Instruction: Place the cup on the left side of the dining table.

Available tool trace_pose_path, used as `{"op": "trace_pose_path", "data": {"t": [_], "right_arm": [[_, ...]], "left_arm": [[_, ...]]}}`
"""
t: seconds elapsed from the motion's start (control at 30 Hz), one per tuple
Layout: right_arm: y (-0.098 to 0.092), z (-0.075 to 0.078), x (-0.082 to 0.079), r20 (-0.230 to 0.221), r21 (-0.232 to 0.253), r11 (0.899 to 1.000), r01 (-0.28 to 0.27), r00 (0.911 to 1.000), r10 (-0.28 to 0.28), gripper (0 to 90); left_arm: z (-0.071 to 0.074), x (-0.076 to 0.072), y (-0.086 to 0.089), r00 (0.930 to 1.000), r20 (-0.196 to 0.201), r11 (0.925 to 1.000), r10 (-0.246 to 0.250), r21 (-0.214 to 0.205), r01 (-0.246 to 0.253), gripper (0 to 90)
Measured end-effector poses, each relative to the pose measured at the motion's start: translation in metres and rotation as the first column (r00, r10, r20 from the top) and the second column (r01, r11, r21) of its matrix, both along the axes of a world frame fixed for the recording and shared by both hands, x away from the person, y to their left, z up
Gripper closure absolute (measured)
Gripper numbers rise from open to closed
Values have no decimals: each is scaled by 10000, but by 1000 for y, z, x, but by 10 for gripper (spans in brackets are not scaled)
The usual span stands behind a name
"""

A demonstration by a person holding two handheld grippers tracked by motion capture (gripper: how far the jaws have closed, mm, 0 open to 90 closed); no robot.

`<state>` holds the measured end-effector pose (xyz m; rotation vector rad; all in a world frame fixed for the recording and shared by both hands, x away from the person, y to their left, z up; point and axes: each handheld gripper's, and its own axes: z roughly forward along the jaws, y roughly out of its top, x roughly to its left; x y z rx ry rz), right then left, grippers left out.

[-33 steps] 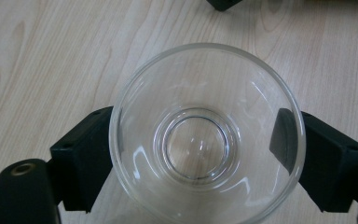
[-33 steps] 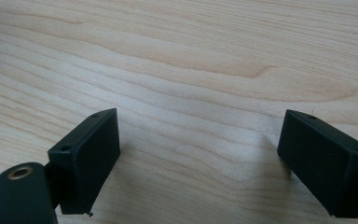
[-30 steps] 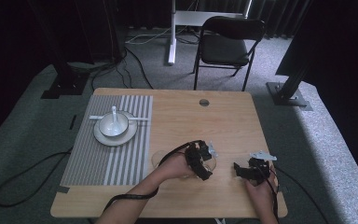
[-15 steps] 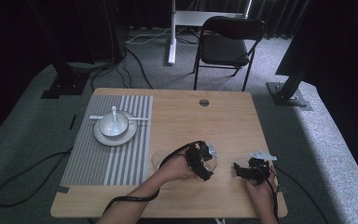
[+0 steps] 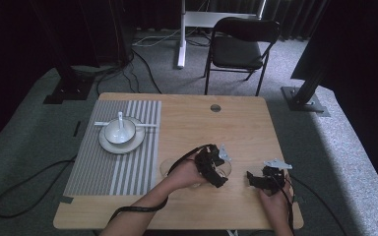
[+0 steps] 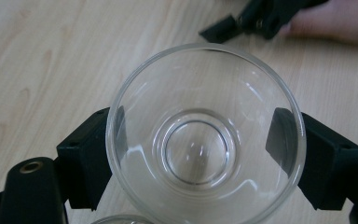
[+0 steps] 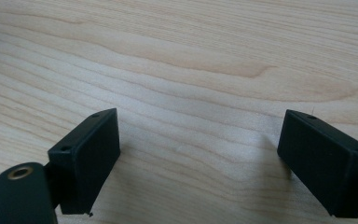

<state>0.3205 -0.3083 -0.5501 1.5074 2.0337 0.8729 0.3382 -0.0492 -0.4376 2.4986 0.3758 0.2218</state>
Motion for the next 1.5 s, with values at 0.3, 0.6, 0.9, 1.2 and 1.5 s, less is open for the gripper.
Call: {"op": "trace_pose_path", "data": {"t": [0.3,0.6,0.9,1.2,1.5], "right_arm": [[0,0,0,9,12,10000,13,10000,-13,124],[0,0,0,19,1,10000,6,10000,-6,124],[0,0,0,21,1,10000,4,10000,-4,123],[0,0,0,21,1,10000,6,10000,-6,124],[0,0,0,21,1,10000,7,10000,-7,124]], "left_arm": [[21,-1,8,9993,330,9995,161,-288,-152,183],[52,0,20,9978,569,9964,352,-791,-306,183],[59,2,39,9957,634,9949,681,-786,-630,183],[69,1,68,9902,829,9918,1121,-703,-1064,183],[74,3,107,9780,839,9795,1910,-814,-1843,183]]}}
